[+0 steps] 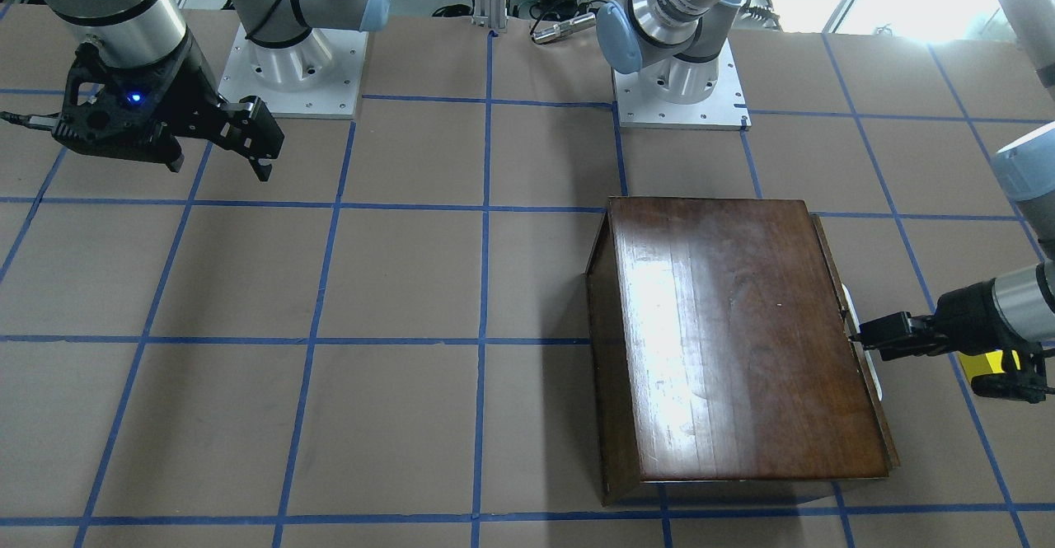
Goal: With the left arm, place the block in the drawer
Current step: 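Hook the left gripper onto the white drawer handle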
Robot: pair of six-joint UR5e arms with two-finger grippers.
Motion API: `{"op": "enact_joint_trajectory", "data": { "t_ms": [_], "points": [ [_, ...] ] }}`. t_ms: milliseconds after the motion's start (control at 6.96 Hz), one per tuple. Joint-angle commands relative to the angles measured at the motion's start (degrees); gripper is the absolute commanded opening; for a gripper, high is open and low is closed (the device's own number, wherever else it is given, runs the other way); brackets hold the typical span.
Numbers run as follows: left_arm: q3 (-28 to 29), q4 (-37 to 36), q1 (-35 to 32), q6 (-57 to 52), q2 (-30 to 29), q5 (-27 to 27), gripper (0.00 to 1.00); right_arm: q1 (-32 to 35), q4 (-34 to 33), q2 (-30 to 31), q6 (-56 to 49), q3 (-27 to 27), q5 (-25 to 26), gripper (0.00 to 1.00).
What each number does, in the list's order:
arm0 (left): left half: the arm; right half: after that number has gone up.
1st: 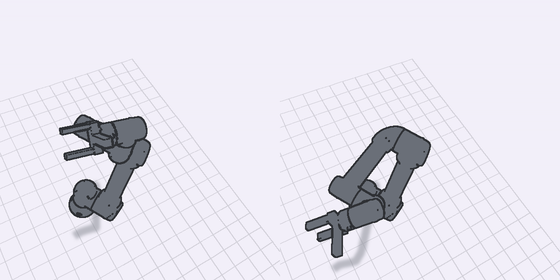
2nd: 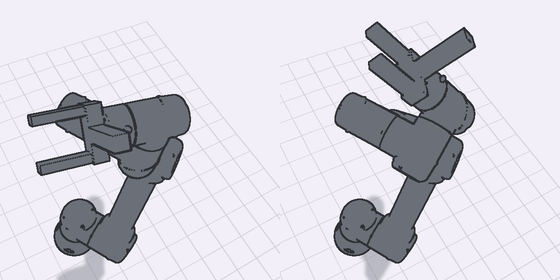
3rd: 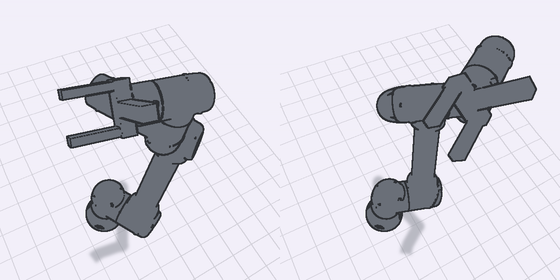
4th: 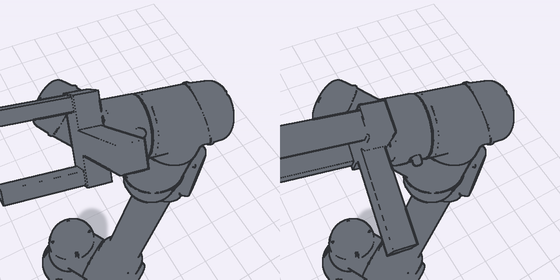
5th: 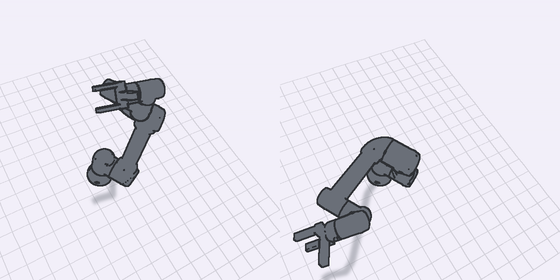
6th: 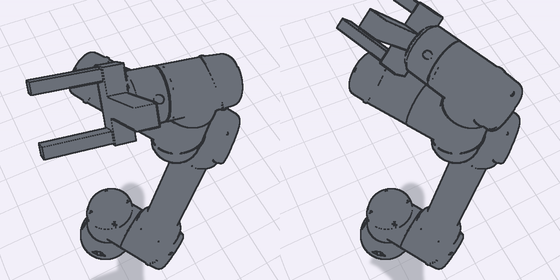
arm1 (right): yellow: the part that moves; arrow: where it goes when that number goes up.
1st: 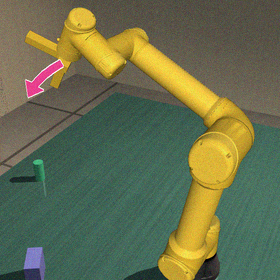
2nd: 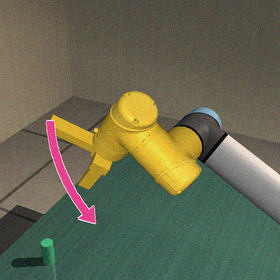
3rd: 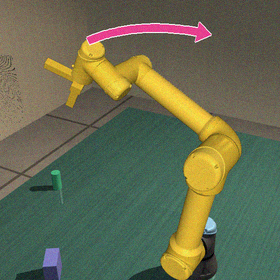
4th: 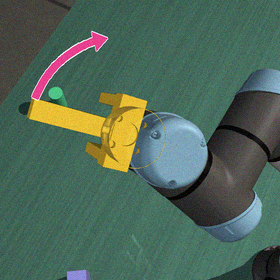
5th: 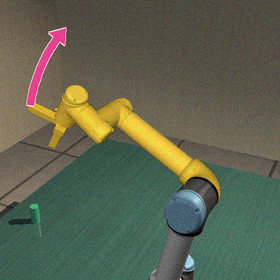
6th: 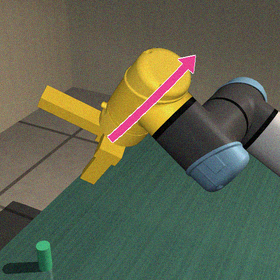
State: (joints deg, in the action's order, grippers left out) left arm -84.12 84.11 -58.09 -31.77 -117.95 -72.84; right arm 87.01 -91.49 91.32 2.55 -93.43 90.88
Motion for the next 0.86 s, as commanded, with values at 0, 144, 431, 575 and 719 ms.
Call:
{"op": "enact_joint_trajectory", "data": {
  "t_ms": [0, 144, 431, 575, 719],
  "points": [
    [0.1, -0.1, 0.3, 0.0, 0.1, -0.6, 0.85, 0.0, 0.0, 0.0, 0.0, 0.0, 0.0, 1.0],
    [0.3, -0.1, 0.6, 0.0, 0.0, -0.8, 0.85, 0.0, 0.0, 0.0, 0.0, 0.0, 0.0, 1.0],
    [0.6, -0.1, 0.6, 0.0, 0.0, -1.2, 0.85, 0.0, 0.0, 0.0, 0.0, 0.0, 0.0, 1.0],
    [0.6, -0.1, 0.6, 0.0, 0.0, -1.3, 0.85, 0.0, 0.0, 0.0, 0.0, 0.0, 0.0, 1.0],
    [0.6, -0.1, 0.7, 0.0, 0.0, -1.3, 0.85, 0.0, 0.0, 0.0, 0.0, 0.0, 0.0, 1.0]
  ]
}}
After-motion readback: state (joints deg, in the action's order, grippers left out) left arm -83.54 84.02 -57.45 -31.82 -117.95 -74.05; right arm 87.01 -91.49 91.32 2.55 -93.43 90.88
